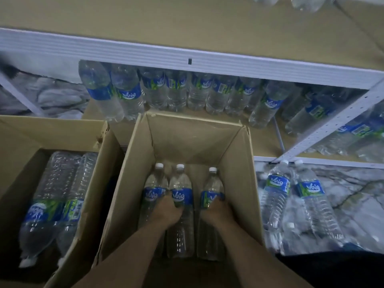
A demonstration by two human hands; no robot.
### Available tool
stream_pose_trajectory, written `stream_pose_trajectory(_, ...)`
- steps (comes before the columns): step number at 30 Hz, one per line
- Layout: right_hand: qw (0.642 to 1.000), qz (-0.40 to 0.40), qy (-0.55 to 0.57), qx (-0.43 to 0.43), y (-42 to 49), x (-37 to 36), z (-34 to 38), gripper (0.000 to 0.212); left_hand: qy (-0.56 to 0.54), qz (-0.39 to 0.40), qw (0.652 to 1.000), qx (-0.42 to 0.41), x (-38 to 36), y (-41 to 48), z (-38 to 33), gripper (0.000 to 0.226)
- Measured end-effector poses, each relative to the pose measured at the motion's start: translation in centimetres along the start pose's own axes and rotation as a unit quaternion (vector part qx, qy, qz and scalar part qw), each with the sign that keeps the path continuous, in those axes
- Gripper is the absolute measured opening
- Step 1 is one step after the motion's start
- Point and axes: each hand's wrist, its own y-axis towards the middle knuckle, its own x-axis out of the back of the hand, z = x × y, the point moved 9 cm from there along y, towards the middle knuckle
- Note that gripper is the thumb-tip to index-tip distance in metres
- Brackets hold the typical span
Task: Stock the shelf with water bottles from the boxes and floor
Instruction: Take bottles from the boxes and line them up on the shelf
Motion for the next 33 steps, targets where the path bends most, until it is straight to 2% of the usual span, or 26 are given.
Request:
stream_pose_trajectory(5, 0.996, -0.063, 0.046, -0.04, 2.6, -1.6, -1.7, 0.095, -0.005, 0.021, 0.998, 0.056, -4.1, 3.6, 2.1, 0.043)
stream_pose_trajectory(10, 0.993, -0.107, 0.024, -0.036, 3.9, -2.1, -1.9, 0.096, 0.043, -0.027, 0.994, 0.097, -4.8, 5.1, 2.8, 0.079)
stream_pose_trajectory(15, 0.996, -0.075, 0.043, -0.022, 4.8, -3.0, -1.9, 0.095, 0.048, -0.024, 0.995, 0.085, -5.8, 4.8, 1.7, 0.08)
stream_pose_trajectory(18, 0.995, -0.057, 0.082, -0.026, 5.2, -3.3, -2.4, 0.094, -0.005, -0.002, 0.996, 0.089, -6.5, 4.7, 2.2, 0.095)
stream_pose_trajectory(22, 0.975, 0.005, 0.219, -0.039, 6.5, -4.2, -3.9, 0.094, -0.048, 0.031, 0.993, 0.107, -6.6, 5.6, 3.1, 0.121)
stream_pose_trajectory(25, 0.971, 0.016, 0.239, -0.021, 6.9, -4.6, -4.3, 0.099, -0.078, 0.023, 0.99, 0.112, -6.7, 6.1, 3.6, 0.115)
stream_pose_trajectory(28, 0.964, 0.038, 0.262, -0.038, 7.7, -5.5, -4.4, 0.081, -0.085, 0.007, 0.991, 0.102, -6.7, 6.5, 3.8, 0.105)
stream_pose_trajectory(29, 0.961, 0.045, 0.271, -0.039, 8.2, -5.9, -4.6, 0.082, -0.082, -0.006, 0.992, 0.098, -6.5, 6.8, 3.9, 0.098)
stream_pose_trajectory(31, 0.959, 0.042, 0.278, -0.041, 8.8, -6.3, -4.9, 0.097, -0.075, -0.034, 0.993, 0.088, -5.9, 6.8, 3.9, 0.081)
stream_pose_trajectory(33, 0.959, 0.028, 0.279, -0.043, 8.9, -6.2, -5.1, 0.099, -0.07, -0.055, 0.993, 0.083, -5.4, 6.5, 3.7, 0.079)
